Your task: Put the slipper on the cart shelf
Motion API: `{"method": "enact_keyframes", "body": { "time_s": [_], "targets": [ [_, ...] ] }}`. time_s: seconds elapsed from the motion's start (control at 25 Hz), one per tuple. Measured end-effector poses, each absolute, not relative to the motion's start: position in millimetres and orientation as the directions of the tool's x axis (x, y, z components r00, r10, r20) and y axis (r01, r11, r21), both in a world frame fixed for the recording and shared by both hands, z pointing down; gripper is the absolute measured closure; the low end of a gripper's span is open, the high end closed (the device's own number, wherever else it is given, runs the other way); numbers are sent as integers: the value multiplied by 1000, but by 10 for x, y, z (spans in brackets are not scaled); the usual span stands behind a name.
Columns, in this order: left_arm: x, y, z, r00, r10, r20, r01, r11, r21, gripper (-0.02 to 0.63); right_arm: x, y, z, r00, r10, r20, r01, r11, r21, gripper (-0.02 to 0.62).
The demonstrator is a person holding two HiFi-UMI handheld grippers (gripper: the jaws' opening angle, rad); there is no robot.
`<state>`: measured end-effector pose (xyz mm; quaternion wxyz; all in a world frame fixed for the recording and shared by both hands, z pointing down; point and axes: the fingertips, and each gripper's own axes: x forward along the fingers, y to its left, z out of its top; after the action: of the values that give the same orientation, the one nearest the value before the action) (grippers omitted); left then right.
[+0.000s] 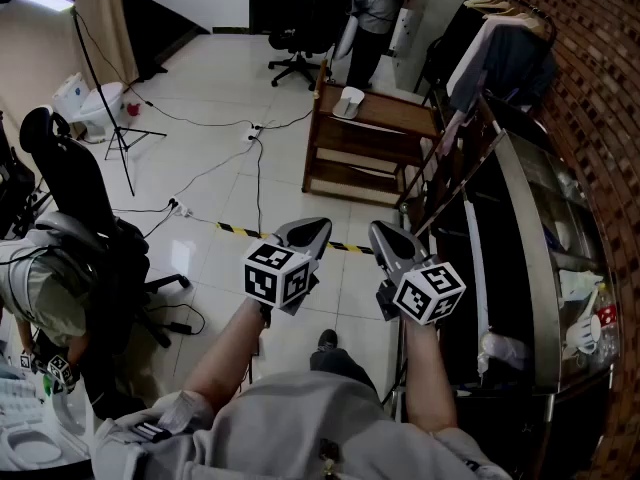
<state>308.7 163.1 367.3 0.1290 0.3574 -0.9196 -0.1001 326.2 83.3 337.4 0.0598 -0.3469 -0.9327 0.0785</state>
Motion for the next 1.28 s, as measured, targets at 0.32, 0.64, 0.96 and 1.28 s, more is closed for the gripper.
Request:
{"method": "enact_keyframes", "body": {
  "time_s": [0.32,0.64,0.96,1.28],
  "targets": [
    [2224,1325,3687,-710,-684,168,-638,726,258,598,2329,518,3384,-746,665,34,649,738,-184,597],
    [1314,1035,3581,-738,-654,168,-611,752,248,598,1350,165,3241,-725,689,15,677,715,-174,597],
    [511,937,3627,-750,-638,176,-593,766,250,598,575,98,3384,-703,710,44,693,698,-178,597],
    [-594,1028,3772,-718,-667,197,-625,743,241,598,-496,237,3561,-725,684,82,662,725,-192,597]
  ]
}}
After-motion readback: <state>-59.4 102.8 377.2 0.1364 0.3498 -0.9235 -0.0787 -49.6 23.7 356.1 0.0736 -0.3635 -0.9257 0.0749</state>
